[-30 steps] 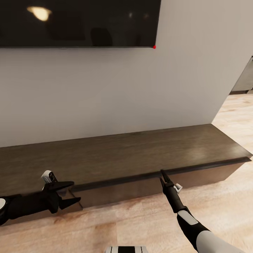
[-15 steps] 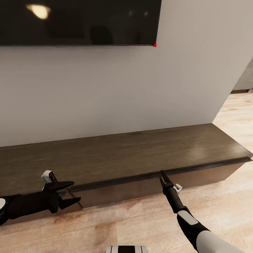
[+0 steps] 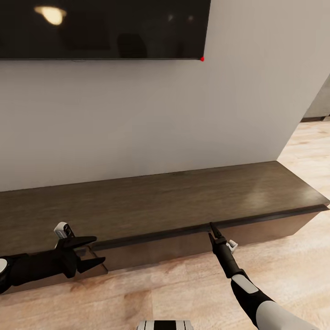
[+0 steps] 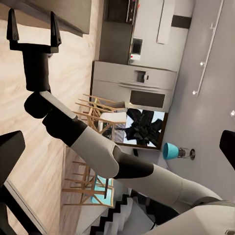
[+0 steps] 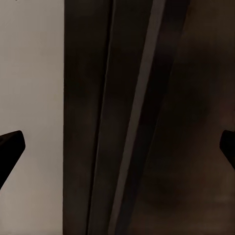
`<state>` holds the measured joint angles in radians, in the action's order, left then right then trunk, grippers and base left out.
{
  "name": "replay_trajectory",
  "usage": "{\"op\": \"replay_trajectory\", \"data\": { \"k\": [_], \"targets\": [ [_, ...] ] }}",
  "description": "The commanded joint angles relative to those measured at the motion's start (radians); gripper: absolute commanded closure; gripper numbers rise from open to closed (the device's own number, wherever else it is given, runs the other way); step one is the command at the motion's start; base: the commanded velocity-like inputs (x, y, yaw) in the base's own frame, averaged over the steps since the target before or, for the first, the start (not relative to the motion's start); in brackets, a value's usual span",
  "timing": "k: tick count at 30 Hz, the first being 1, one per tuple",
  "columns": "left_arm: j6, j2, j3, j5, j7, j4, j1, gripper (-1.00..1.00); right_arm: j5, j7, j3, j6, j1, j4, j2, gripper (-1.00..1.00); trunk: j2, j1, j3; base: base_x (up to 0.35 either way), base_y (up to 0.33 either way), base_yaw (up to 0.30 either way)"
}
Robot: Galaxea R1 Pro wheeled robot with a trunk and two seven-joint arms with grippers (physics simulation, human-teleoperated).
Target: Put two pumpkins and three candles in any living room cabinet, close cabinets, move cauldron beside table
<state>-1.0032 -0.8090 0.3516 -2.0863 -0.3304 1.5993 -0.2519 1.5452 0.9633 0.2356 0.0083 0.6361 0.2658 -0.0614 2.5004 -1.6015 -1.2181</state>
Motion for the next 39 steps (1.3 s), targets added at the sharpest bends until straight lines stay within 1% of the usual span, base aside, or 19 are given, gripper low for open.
{"op": "replay_trajectory", "data": {
  "k": [1, 10, 31, 32, 39],
  "targets": [
    [0.000, -0.001, 0.003, 0.006, -0.010, -0.001, -0.001, -1.00, 0.010, 0.003, 0.008, 0.001, 0.001, 0.000, -0.001, -1.00, 0.000, 0.000, -0.001, 0.004, 0.000, 0.000],
    [0.000, -0.001, 0.003, 0.006, -0.010, -0.001, -0.002, -1.00, 0.010, -0.019, 0.008, 0.000, 0.001, 0.000, 0.000, -1.00, 0.000, 0.000, -0.001, 0.001, 0.000, 0.000],
    [0.000, -0.001, 0.003, 0.006, -0.010, -0.001, -0.001, -1.00, 0.010, -0.022, 0.007, -0.001, 0.001, 0.000, 0.000, -1.00, 0.000, 0.000, -0.001, 0.028, 0.000, 0.000],
    [0.000, -0.001, 0.003, 0.006, -0.010, -0.001, -0.002, -1.00, 0.010, -0.022, 0.008, -0.001, 0.001, 0.000, 0.000, 1.00, 0.000, 0.000, -0.001, 0.000, 0.000, 0.000],
    [0.000, -0.001, 0.003, 0.006, -0.010, -0.001, -0.002, -1.00, 0.010, -0.025, 0.007, -0.001, 0.001, 0.000, 0.000, 1.00, 0.000, 0.000, -0.001, 0.000, 0.000, 0.000]
  ]
}}
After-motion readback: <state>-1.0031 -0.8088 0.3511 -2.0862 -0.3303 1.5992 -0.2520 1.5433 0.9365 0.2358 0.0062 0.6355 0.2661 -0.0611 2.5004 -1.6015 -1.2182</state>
